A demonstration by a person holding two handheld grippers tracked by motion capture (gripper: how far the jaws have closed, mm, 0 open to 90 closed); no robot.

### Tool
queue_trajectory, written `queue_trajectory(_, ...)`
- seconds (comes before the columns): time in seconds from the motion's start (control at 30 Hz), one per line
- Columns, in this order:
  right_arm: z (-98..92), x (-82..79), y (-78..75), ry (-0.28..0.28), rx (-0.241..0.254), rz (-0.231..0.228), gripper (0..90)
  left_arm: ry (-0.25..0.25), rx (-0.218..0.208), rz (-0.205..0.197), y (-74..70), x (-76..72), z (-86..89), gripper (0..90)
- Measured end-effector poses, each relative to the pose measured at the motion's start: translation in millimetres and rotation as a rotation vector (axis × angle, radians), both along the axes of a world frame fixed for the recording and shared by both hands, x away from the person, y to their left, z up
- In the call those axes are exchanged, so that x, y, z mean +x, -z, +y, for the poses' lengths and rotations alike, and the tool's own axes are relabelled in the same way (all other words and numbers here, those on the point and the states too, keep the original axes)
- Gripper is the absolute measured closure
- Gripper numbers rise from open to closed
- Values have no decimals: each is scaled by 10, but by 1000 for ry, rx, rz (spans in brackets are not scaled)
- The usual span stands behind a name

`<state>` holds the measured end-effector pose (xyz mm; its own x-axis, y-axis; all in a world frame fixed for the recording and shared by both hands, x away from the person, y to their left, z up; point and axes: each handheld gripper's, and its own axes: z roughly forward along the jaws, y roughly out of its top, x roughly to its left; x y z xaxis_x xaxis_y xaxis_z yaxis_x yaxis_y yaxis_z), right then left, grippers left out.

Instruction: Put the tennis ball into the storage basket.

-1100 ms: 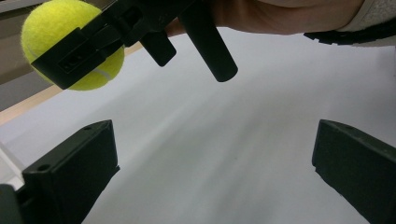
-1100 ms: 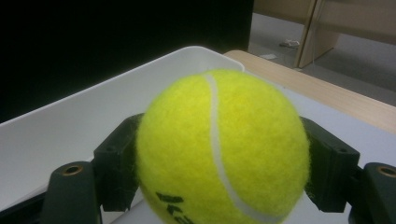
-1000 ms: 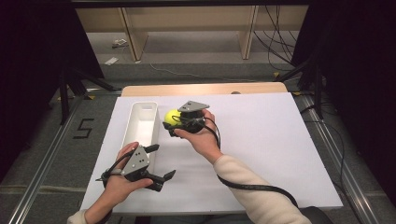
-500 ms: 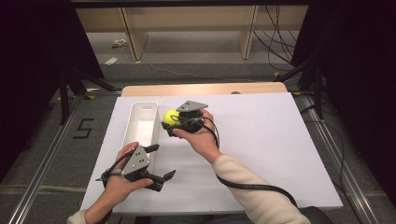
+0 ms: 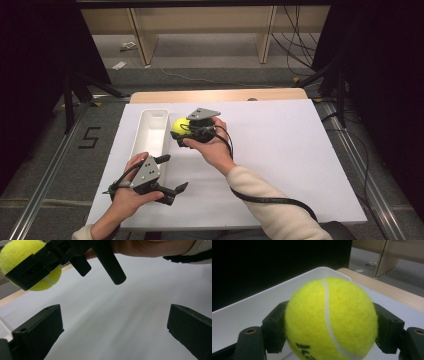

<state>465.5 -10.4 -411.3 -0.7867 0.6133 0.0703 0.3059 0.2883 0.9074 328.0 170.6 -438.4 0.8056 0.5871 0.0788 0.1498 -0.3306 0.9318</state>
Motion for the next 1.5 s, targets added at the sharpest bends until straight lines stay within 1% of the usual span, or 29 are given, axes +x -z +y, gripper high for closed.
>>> queue_trajectory(0.43, 55, -18, -21, -10, 2, -1, 261, 0, 0, 0, 0, 0, 1, 0)
queue_trajectory(1.5, 112, -51, -54, -29, 2, -8, 261, 0, 0, 0, -1, 0, 1, 0)
